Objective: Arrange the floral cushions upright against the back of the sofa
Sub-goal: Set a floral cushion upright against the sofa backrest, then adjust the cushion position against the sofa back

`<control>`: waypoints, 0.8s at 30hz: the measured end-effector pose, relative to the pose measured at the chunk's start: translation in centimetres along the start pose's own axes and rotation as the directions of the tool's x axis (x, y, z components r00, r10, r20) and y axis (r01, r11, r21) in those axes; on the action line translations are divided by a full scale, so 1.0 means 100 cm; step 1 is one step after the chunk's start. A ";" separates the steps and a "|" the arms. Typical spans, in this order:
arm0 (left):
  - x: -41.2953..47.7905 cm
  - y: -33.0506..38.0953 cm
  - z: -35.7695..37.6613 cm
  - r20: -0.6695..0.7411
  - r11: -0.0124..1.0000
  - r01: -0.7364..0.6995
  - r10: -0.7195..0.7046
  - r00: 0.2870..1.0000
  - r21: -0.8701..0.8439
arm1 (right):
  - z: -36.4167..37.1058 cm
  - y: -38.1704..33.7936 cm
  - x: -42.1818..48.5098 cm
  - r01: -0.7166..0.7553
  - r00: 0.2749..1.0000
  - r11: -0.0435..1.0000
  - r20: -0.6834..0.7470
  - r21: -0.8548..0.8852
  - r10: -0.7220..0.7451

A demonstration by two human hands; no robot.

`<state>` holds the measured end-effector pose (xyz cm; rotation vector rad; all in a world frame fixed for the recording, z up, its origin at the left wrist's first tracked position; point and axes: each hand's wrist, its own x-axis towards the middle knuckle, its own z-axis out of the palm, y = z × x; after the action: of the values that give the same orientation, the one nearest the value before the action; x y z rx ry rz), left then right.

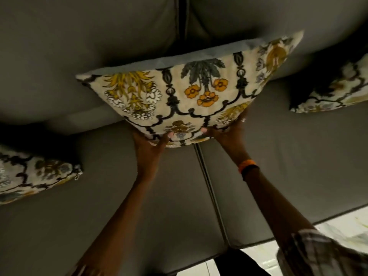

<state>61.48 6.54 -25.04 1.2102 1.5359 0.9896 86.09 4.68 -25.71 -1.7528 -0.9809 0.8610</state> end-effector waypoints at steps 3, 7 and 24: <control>-0.042 -0.003 0.035 -0.105 0.965 0.258 -0.262 0.959 -0.056 | -0.017 0.027 -0.017 -0.123 0.989 0.977 0.061 -0.172 0.135; -0.112 -0.005 0.111 -0.013 0.882 0.419 -0.426 0.905 0.217 | -0.089 0.054 -0.023 -0.262 0.945 0.921 0.117 -0.287 0.305; -0.053 0.190 0.510 0.550 0.961 -0.274 0.241 0.800 -0.023 | -0.472 0.084 0.192 0.177 0.945 0.972 -0.249 -0.152 -0.211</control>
<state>115.89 7.64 -19.25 1.6102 0.9621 0.6752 137.38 1.81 -20.37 -1.7871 -1.0268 0.4332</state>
